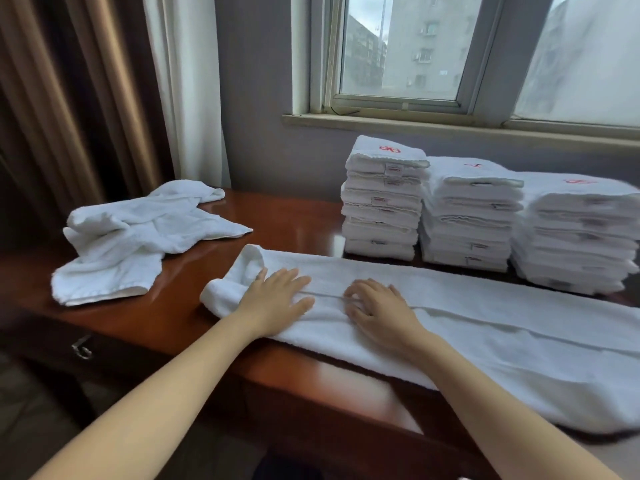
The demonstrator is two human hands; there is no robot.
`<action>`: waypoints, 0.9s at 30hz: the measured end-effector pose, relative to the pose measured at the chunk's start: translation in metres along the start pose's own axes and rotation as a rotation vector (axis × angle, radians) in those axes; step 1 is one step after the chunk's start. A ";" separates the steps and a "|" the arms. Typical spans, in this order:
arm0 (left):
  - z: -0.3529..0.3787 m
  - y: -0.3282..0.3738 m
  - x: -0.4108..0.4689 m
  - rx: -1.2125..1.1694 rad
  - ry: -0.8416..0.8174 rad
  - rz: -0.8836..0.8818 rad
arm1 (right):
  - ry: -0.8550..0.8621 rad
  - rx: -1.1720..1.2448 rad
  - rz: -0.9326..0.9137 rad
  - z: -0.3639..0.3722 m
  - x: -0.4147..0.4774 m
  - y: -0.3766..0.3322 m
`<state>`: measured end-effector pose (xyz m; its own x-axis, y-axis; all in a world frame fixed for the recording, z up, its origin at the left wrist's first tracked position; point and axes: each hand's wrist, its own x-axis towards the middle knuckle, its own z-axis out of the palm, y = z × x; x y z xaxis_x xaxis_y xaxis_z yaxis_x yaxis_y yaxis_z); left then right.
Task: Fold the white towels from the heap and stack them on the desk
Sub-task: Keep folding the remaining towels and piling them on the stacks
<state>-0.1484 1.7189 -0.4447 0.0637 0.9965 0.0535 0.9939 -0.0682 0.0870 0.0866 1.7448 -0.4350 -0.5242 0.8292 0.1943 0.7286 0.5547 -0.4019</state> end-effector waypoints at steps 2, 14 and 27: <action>-0.001 0.001 -0.009 -0.083 0.039 0.027 | 0.031 0.018 -0.031 -0.001 -0.009 -0.002; -0.024 0.031 -0.026 -0.255 0.119 0.147 | 0.039 -0.027 0.033 -0.027 -0.028 0.011; 0.001 0.090 0.011 -0.216 0.392 0.270 | 0.328 -0.135 0.109 -0.041 -0.055 0.068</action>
<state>-0.0584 1.7238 -0.4376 0.2358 0.8524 0.4668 0.9027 -0.3700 0.2196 0.1830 1.7398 -0.4363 -0.2867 0.8499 0.4421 0.8355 0.4476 -0.3188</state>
